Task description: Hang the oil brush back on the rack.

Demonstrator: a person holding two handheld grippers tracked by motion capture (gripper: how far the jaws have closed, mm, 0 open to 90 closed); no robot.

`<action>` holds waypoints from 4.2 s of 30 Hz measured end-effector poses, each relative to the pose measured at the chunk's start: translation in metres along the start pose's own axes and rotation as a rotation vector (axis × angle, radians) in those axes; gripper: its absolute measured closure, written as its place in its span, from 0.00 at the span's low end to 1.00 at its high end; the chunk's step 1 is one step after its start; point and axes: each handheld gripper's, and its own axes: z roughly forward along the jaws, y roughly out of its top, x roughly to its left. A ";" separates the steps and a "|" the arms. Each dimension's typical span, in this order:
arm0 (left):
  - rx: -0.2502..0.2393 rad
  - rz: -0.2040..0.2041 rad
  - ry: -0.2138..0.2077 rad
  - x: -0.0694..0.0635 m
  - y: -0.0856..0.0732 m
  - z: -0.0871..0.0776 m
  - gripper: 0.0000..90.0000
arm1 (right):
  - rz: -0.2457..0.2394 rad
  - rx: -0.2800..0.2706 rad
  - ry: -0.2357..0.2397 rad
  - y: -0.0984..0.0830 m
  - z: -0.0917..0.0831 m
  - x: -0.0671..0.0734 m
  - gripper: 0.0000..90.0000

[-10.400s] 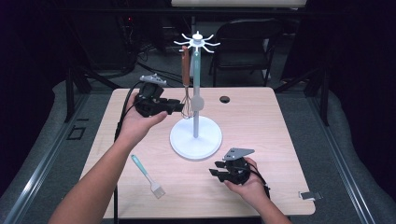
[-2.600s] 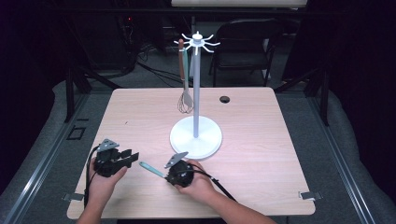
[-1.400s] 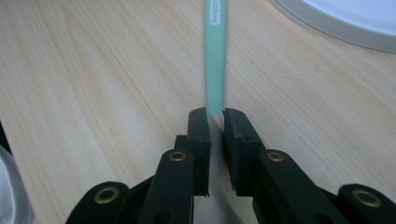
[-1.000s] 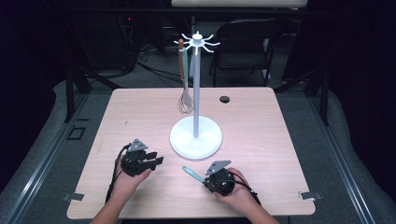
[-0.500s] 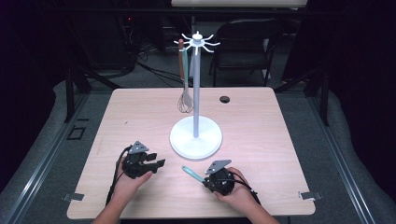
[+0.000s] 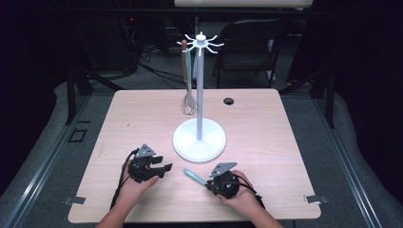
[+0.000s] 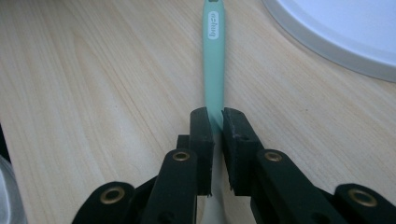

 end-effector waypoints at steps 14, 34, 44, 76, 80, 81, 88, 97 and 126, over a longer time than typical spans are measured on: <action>0.011 0.008 -0.035 -0.009 0.002 0.004 0.53 | 0.006 -0.087 -0.002 0.007 -0.014 -0.001 0.92; -0.013 -0.011 -0.188 -0.033 0.009 0.013 0.51 | -0.028 -0.199 0.025 0.017 -0.018 0.008 0.92; -0.078 -0.030 -0.237 -0.040 0.015 0.009 0.59 | -0.026 -0.216 0.050 0.019 -0.011 0.014 0.91; -0.076 -0.003 -0.227 -0.046 0.018 0.016 0.66 | 0.017 -0.115 0.059 0.004 -0.003 0.013 0.91; -0.084 -0.008 -0.223 -0.046 0.018 0.016 0.65 | 0.013 -0.113 0.057 0.005 -0.003 0.013 0.92; -0.086 -0.007 -0.220 -0.046 0.018 0.015 0.64 | 0.013 -0.117 0.053 0.005 -0.004 0.014 0.92; -0.102 -0.010 -0.227 -0.048 0.018 0.012 0.58 | 0.012 -0.158 0.033 0.009 -0.007 0.016 0.92; -0.130 -0.004 -0.238 -0.052 0.025 0.002 0.63 | 0.009 -0.242 0.009 0.019 -0.010 0.019 0.92; -0.179 0.058 -0.190 -0.071 0.033 -0.001 0.90 | 0.030 -0.318 0.029 0.032 -0.006 0.017 0.92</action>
